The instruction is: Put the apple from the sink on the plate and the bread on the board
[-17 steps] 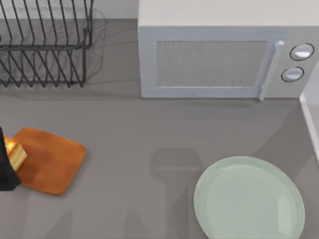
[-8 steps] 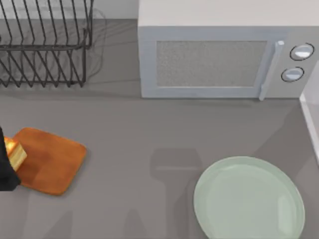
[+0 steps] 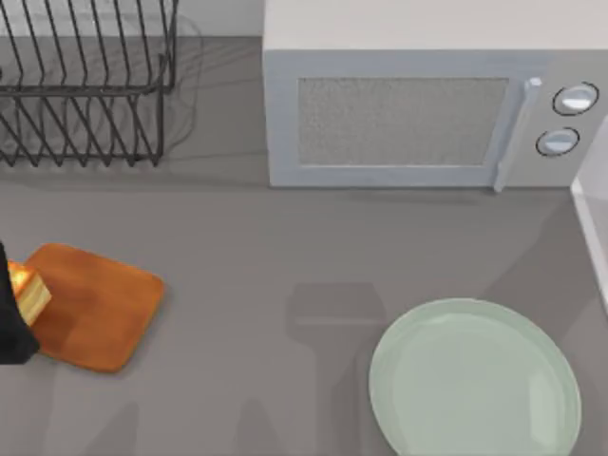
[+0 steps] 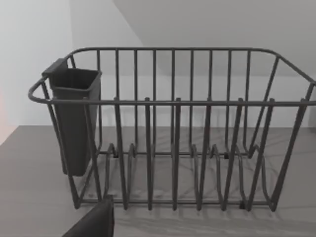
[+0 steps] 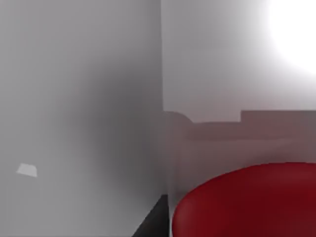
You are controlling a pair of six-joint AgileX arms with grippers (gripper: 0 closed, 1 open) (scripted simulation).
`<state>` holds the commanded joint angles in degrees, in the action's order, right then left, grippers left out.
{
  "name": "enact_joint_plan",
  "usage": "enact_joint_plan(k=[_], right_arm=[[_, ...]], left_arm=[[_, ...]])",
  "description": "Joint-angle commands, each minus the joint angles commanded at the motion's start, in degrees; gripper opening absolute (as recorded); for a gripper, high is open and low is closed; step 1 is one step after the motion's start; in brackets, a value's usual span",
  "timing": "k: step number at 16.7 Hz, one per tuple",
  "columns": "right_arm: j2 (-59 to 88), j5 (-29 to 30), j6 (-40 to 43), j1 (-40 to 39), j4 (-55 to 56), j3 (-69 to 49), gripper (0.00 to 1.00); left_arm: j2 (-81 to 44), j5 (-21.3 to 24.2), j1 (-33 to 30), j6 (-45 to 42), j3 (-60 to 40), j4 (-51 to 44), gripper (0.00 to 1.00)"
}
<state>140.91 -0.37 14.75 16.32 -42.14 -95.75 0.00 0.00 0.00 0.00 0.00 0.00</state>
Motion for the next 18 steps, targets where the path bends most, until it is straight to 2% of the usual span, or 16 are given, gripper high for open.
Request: enact_joint_plan(k=[8, 15, 18], right_arm=[[-8.16, -0.10, 0.14, 0.06, -15.63, -7.04, 0.00], [-9.56, -0.09, -0.26, -0.16, -16.85, -7.73, 0.00], [-12.70, 0.22, -2.95, -1.80, -18.03, -6.48, 0.00]], left_arm=[[0.00, 0.00, 0.00, 0.00, 0.00, 0.00, 1.00], [0.00, 0.00, 0.00, 0.00, 0.00, 0.00, 1.00], [0.00, 0.00, 0.00, 0.00, 0.00, 0.00, 1.00]])
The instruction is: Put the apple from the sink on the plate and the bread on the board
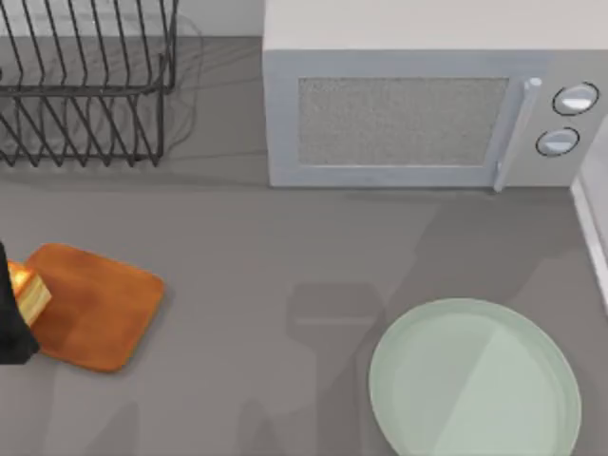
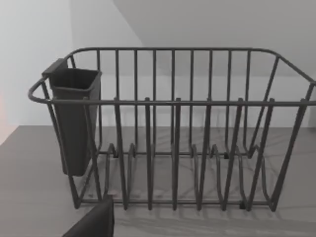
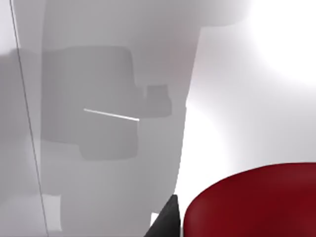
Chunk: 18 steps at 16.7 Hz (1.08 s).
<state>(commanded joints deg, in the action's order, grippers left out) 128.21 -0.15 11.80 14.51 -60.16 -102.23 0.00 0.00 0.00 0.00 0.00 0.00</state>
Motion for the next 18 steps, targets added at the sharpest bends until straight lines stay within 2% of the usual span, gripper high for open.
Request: enact_joint_plan(k=[8, 18], right_arm=[[-13.27, 1.17, -16.44, -12.16, -6.29, 13.67, 0.00], [-29.58, 1.00, -41.06, -38.81, -9.66, 28.57, 0.00]], left_arm=[[0.00, 0.00, 0.00, 0.00, 0.00, 0.00, 1.00], [0.00, 0.00, 0.00, 0.00, 0.00, 0.00, 1.00]])
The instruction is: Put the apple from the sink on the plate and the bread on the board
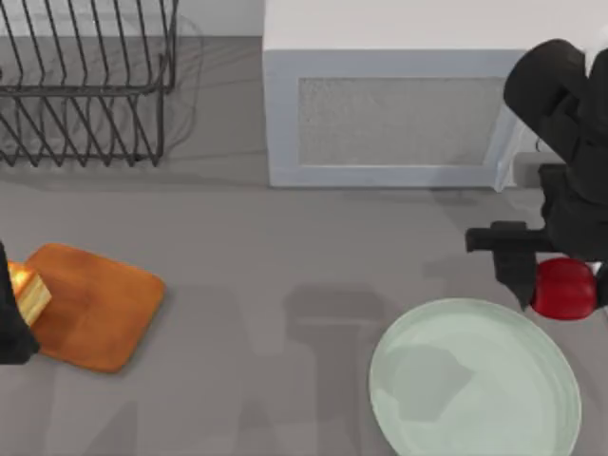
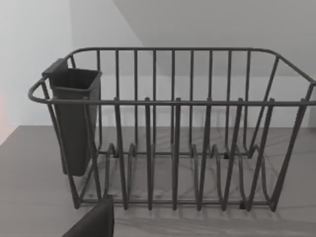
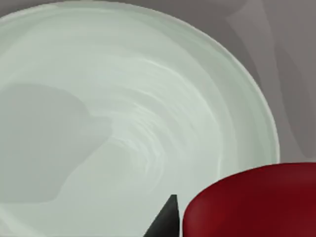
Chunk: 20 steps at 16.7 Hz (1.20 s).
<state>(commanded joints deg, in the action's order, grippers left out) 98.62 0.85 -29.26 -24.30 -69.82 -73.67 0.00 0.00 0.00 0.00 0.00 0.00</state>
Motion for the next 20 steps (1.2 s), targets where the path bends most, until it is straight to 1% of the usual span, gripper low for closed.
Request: enact_joint_plan(k=[3, 6, 8, 13, 20], right_arm=[[-3.10, -0.41, -5.28, -7.40, 0.58, 1.50, 0.00], [-5.01, -0.75, -8.64, -12.45, 1.22, 2.09, 0.00], [-5.50, -0.85, -9.53, -13.86, 1.44, 2.18, 0.00], [-5.51, -0.85, -9.54, -13.88, 1.45, 2.18, 0.00], [-5.51, -0.85, -9.54, -13.88, 1.45, 2.18, 0.53]], left_arm=[[0.00, 0.00, 0.00, 0.00, 0.00, 0.00, 1.00], [0.00, 0.00, 0.00, 0.00, 0.00, 0.00, 1.00], [0.00, 0.00, 0.00, 0.00, 0.00, 0.00, 1.00], [0.00, 0.00, 0.00, 0.00, 0.00, 0.00, 1.00], [0.00, 0.00, 0.00, 0.00, 0.00, 0.00, 1.00]])
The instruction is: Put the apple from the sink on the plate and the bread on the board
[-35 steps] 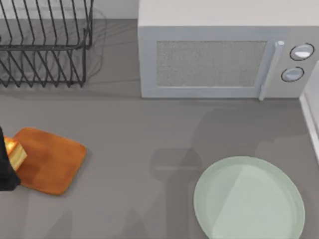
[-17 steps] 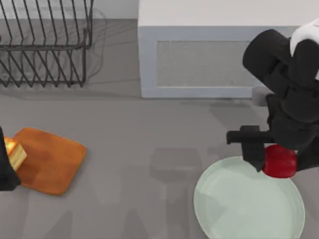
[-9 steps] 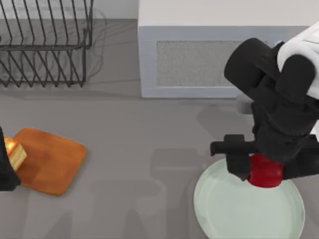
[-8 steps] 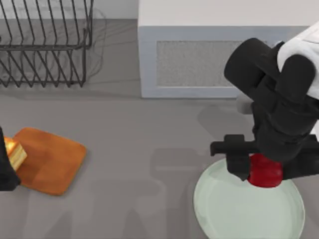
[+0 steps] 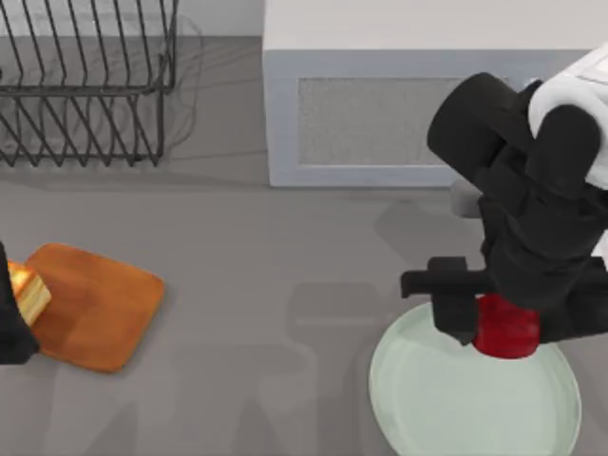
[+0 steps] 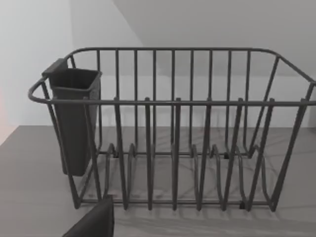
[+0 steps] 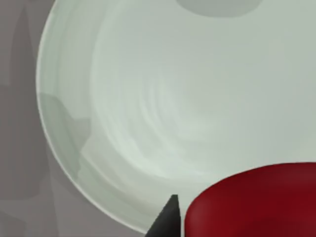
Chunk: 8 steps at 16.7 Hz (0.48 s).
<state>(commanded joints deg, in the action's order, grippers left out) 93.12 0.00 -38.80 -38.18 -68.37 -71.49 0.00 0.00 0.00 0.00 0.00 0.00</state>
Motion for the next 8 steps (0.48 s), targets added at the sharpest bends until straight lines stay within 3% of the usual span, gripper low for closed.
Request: enact_joint_plan(k=[6, 8], right_arm=[[0.00, 0.00, 0.00, 0.00, 0.00, 0.00, 0.98], [0.00, 0.00, 0.00, 0.00, 0.00, 0.00, 1.00]], left_arm=[[0.00, 0.00, 0.00, 0.00, 0.00, 0.00, 1.00], [0.00, 0.00, 0.00, 0.00, 0.00, 0.00, 1.00]])
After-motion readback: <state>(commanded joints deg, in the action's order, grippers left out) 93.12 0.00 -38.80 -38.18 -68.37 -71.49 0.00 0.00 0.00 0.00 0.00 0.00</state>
